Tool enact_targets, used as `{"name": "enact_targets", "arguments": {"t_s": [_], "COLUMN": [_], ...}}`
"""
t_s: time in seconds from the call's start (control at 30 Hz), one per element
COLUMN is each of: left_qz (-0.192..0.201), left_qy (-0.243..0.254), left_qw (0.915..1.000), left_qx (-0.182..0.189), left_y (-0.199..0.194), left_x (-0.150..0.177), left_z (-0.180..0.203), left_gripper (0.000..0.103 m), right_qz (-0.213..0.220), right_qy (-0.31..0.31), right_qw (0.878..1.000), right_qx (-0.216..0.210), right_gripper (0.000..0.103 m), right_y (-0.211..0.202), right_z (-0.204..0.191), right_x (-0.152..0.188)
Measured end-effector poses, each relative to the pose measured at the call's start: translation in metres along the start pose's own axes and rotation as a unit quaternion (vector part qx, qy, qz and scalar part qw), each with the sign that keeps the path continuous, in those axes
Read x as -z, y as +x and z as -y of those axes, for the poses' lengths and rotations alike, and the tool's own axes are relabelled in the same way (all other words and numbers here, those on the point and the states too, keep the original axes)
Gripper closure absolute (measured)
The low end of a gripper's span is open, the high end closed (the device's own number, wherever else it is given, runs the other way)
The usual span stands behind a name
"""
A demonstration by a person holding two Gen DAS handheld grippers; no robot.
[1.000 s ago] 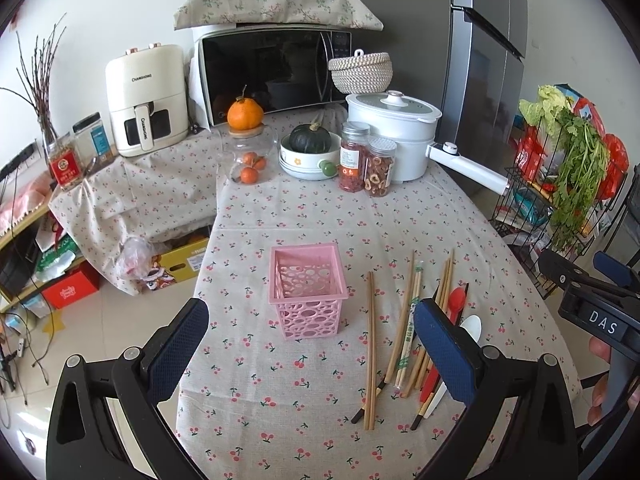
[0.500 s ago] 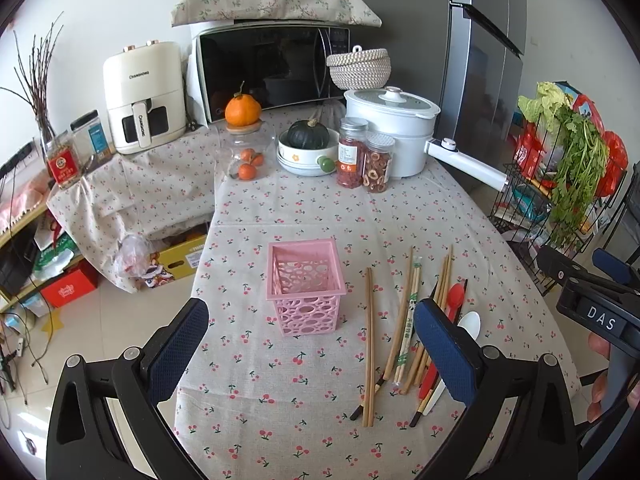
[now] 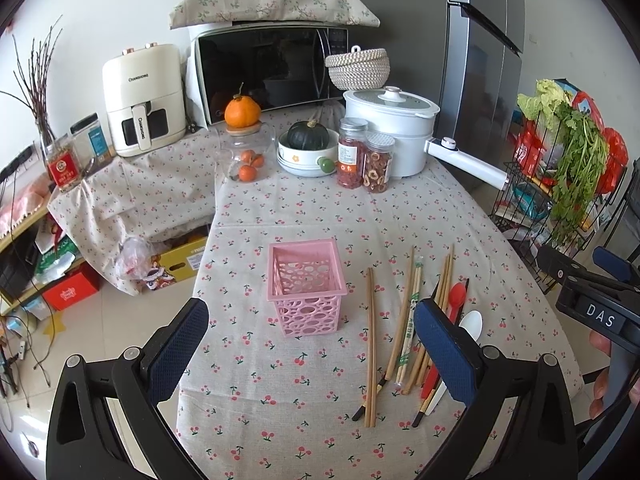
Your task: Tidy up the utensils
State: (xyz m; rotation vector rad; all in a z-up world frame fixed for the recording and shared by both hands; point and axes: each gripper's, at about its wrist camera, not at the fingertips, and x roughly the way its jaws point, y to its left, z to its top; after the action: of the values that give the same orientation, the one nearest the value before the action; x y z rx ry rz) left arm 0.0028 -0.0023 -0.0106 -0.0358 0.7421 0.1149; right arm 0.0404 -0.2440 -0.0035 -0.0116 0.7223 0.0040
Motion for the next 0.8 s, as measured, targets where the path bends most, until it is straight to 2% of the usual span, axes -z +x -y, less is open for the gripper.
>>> {"name": "enact_targets", "arguments": {"t_s": [0.6,0.67,0.7,0.8], "left_qz": [-0.009,-0.013,-0.019,-0.078], "left_qy": [0.02,0.036,0.046,0.066], "left_qw": [0.9997,0.999,0.9979,0.9887], "left_qx": [0.006,0.023,0.042,0.11], "left_y": [0.004,0.008,0.011,0.031], "left_x": [0.0,0.0,0.001,0.003], "left_z": [0.01,0.015,0.019,0.031], "left_gripper": [0.0,0.0,0.0,0.0], "right_qz": [-0.007,-0.009,-0.01,-0.011], "right_qy": [-0.009,-0.011,-0.013,-0.023], "right_qw": [1.0,1.0,1.0,1.0], "right_qx": [0.003,0.003,0.004,0.007], "right_gripper": [0.0,0.0,0.0,0.0], "right_y": [0.004,0.005,0.006,0.011], "right_z": [-0.002,-0.001,-0.001,0.001], "right_x": [0.0,0.0,0.0,-0.004]}}
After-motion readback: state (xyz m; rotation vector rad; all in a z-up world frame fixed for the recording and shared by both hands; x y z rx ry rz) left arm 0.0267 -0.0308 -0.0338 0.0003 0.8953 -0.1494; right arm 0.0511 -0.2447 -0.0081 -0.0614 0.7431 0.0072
